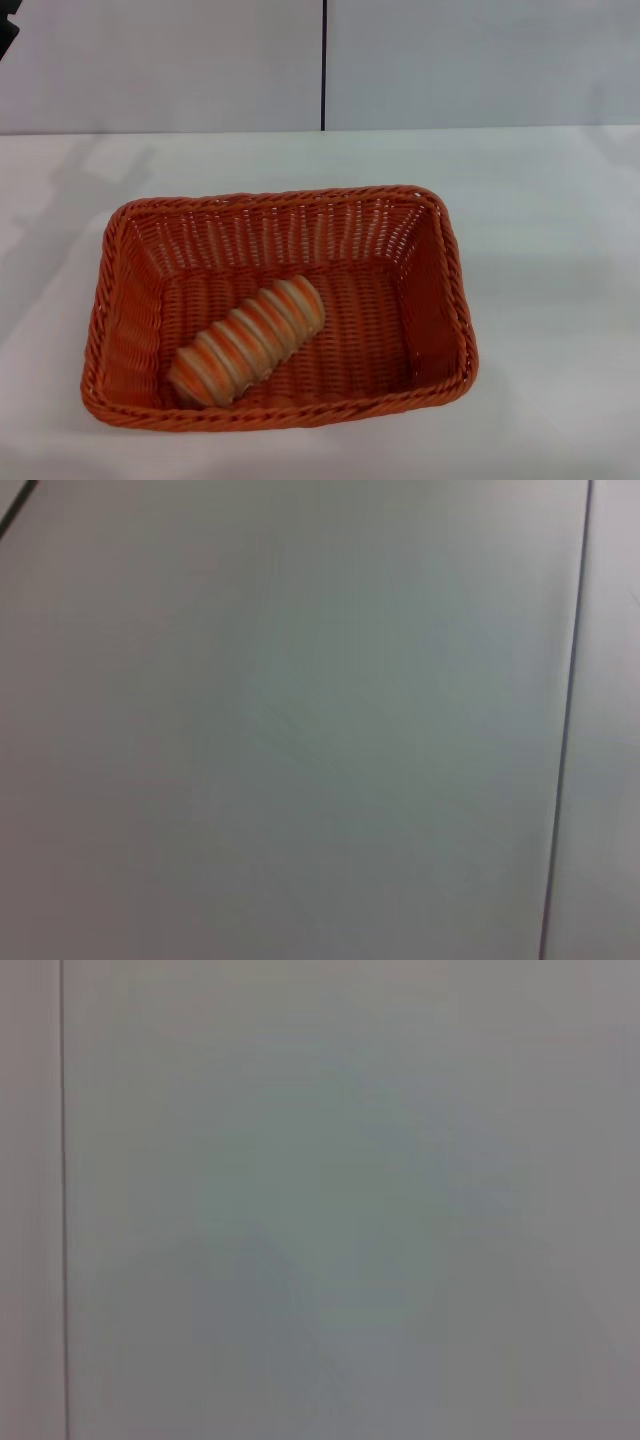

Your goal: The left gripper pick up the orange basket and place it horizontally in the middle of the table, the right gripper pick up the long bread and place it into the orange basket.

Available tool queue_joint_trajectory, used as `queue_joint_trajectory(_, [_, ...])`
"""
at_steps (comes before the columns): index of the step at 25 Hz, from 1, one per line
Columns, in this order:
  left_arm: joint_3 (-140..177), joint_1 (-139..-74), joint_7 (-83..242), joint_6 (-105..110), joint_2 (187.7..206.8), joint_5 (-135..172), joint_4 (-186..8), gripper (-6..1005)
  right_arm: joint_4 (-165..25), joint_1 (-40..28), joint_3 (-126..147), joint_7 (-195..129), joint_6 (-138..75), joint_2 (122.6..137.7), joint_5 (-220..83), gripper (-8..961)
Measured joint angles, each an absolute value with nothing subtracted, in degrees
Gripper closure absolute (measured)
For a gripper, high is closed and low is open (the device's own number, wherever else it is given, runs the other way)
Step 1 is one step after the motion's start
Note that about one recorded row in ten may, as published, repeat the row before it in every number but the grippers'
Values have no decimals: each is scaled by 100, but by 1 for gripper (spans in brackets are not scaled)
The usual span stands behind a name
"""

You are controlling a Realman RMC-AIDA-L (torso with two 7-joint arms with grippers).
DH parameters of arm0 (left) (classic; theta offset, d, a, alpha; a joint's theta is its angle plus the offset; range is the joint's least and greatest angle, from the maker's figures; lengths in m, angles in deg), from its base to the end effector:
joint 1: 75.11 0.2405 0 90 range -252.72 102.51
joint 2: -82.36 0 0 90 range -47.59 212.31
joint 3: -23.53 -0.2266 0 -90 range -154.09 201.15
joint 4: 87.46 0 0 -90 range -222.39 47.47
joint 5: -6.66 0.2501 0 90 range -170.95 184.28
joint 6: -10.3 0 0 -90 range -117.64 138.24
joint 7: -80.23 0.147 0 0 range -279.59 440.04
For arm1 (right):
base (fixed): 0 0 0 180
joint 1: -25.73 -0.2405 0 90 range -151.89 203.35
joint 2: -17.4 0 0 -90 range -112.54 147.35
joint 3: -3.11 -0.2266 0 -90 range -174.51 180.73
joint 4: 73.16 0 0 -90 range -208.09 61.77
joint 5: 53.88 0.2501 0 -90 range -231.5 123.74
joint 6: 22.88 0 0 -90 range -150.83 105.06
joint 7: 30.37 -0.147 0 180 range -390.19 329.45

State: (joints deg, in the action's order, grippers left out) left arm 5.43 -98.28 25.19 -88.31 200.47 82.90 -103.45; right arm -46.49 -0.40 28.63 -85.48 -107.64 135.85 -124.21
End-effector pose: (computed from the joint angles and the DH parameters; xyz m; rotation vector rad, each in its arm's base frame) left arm -0.3098 0.3110 0.0768 -1.7111 -0.4735 -1.3972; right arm 0.2990 0.3631 0.1075 -1.7206 0.4066 1.1979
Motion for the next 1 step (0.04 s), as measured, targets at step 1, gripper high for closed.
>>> queue_joint_trajectory(1, [543,-9821,2519,-8840,20046,8278,-10331,199,-4663,-35,2861,-8528,-10753,13586,-12407,177])
